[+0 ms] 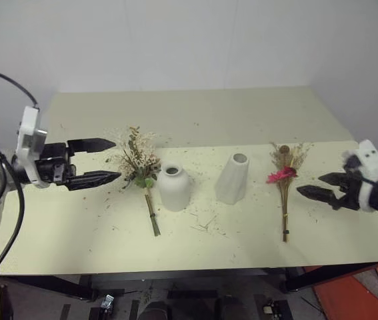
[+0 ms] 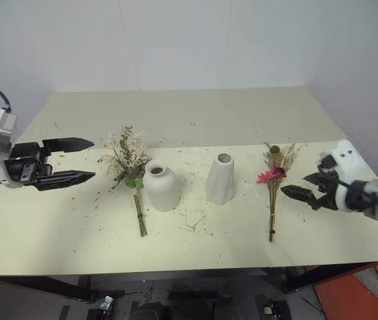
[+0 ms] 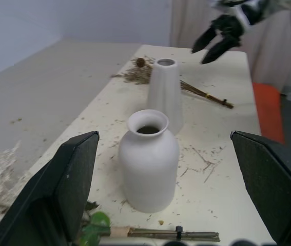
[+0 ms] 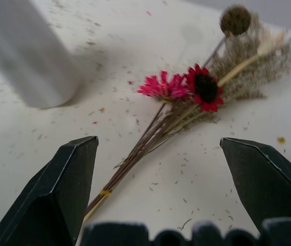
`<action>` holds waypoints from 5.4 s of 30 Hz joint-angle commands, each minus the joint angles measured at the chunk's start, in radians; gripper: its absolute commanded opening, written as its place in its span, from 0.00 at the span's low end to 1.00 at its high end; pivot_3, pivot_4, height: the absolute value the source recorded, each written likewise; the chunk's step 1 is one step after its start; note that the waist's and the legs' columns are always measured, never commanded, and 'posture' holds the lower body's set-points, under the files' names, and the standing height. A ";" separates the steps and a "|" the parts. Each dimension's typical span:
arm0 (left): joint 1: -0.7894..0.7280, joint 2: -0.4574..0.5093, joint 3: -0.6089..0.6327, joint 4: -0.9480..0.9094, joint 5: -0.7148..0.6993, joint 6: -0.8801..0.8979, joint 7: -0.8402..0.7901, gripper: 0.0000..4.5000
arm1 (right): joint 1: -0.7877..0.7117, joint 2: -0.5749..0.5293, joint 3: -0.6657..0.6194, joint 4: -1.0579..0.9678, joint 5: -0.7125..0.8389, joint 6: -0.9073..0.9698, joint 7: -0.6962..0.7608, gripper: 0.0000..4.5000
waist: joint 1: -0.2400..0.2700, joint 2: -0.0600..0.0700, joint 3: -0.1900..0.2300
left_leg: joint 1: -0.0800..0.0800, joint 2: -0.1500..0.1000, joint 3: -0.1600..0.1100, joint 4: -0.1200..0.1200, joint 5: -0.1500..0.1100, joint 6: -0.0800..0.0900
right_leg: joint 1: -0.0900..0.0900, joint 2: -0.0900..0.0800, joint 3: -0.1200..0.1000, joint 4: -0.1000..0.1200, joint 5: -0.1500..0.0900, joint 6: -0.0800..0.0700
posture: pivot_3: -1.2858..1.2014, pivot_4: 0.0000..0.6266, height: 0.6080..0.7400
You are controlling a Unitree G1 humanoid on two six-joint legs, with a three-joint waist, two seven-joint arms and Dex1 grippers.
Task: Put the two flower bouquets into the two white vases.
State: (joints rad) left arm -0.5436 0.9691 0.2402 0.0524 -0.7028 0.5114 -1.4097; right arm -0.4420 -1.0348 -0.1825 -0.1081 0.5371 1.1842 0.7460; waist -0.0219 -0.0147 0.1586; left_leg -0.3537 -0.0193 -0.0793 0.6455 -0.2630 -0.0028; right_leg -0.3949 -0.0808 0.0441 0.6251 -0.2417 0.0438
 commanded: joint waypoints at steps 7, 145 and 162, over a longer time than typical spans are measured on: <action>-0.165 -0.086 -0.103 0.090 0.059 -0.041 -0.032 1.00 | -0.368 0.079 0.301 0.341 -0.071 0.337 -0.062 1.00 | -0.001 0.000 0.000 | -0.009 0.000 0.000 0.001 0.000 0.000 | -0.010 0.000 0.000 0.002 0.001 -0.001 | 0.52 0.24 1.00; -0.281 -0.150 -0.166 0.195 0.161 -0.034 -0.148 1.00 | 0.078 0.464 0.023 -0.263 -0.019 -0.735 -0.038 1.00 | -0.023 0.000 -0.002 | -0.013 0.001 -0.001 0.008 0.000 0.001 | -0.015 0.004 0.000 0.014 0.003 -0.002 | 0.52 0.24 1.00; -0.106 0.016 -0.313 -0.062 0.373 0.313 0.210 1.00 | 0.191 0.030 -0.058 -0.283 0.114 -0.637 0.354 1.00 | -0.019 -0.001 -0.001 | -0.007 0.002 -0.001 0.007 0.000 0.001 | -0.007 0.004 0.001 0.005 0.002 -0.002 | 0.52 0.24 1.00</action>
State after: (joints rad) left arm -0.6277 0.9794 -0.0572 0.0242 -0.3479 0.7684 -1.2386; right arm -0.2264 -0.9851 -0.2032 -0.3746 0.6177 0.5570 1.0712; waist -0.0409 -0.0156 0.1574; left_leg -0.3609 -0.0175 -0.0802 0.6529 -0.2630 -0.0017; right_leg -0.4023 -0.0773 0.0447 0.6307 -0.2397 0.0422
